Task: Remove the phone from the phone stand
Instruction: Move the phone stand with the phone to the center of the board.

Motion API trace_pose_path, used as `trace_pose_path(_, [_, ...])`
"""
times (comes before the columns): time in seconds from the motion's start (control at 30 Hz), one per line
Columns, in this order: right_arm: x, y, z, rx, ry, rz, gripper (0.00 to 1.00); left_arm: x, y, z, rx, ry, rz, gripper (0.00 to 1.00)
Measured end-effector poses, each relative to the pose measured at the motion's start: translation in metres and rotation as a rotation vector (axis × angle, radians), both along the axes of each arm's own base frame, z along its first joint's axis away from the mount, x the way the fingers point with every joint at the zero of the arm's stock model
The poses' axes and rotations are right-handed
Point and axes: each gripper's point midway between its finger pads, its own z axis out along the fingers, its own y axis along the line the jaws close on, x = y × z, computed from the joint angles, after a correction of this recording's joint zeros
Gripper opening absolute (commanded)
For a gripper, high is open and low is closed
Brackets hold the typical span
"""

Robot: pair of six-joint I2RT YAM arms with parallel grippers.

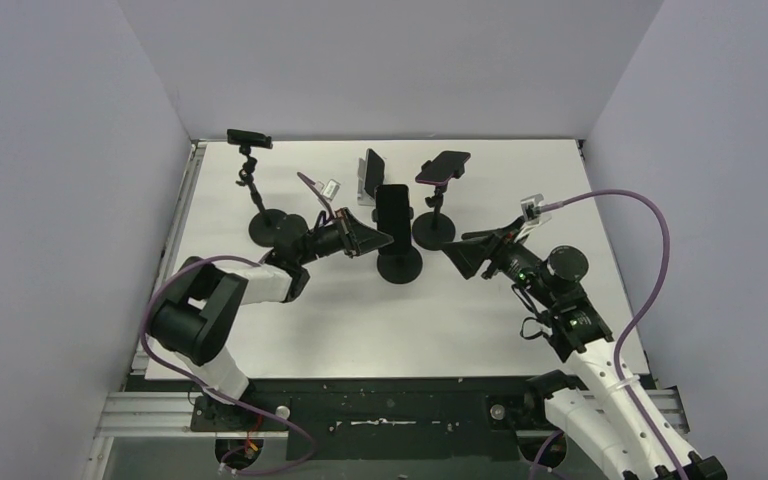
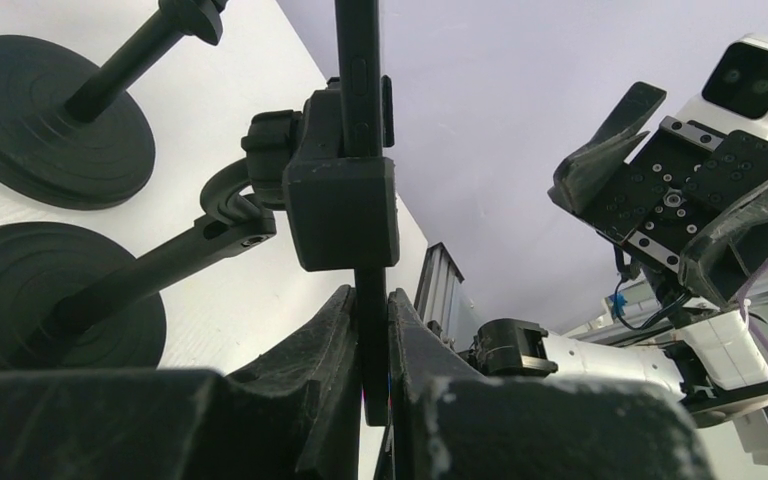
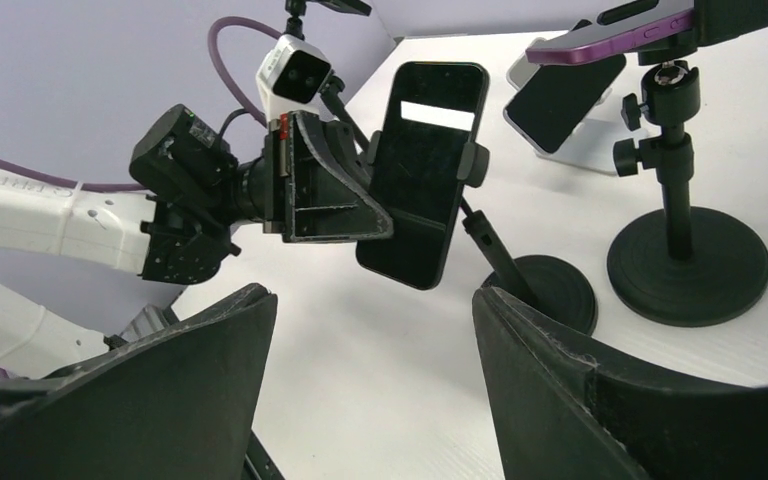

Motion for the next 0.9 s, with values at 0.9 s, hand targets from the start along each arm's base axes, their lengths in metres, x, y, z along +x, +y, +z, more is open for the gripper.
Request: trace_pose_path(0.9, [-0.004,-0.016,0.004,-0.183,-0.019,-0.043,0.77,-0.11,-0.015,0.003,0.008,0.007,-0.077,0.0])
